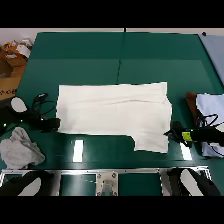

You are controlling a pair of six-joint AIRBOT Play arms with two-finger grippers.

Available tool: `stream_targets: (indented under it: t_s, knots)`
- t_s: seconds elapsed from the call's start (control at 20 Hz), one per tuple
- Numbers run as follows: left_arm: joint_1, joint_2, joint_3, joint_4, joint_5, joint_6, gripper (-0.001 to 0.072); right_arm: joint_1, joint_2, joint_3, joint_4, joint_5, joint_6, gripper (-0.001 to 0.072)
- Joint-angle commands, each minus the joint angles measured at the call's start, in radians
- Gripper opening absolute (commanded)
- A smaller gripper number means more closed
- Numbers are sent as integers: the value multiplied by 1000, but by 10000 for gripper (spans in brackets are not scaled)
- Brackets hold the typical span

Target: Fold the shirts.

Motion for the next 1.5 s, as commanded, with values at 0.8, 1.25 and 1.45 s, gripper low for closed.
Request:
stream_targets:
  t_s: [0.8, 1.25, 1.45]
  knots:
    - [1, -483, 546, -151, 131, 31, 22, 219, -584, 563, 304, -362, -144, 13]
    - [19, -581, 708, -222, 149, 43, 713, 101, -846, 889, 286, -177, -260, 475]
    - [74, -581, 855, -211, 52, 29, 713, -79, -858, 921, 233, -26, -401, 546]
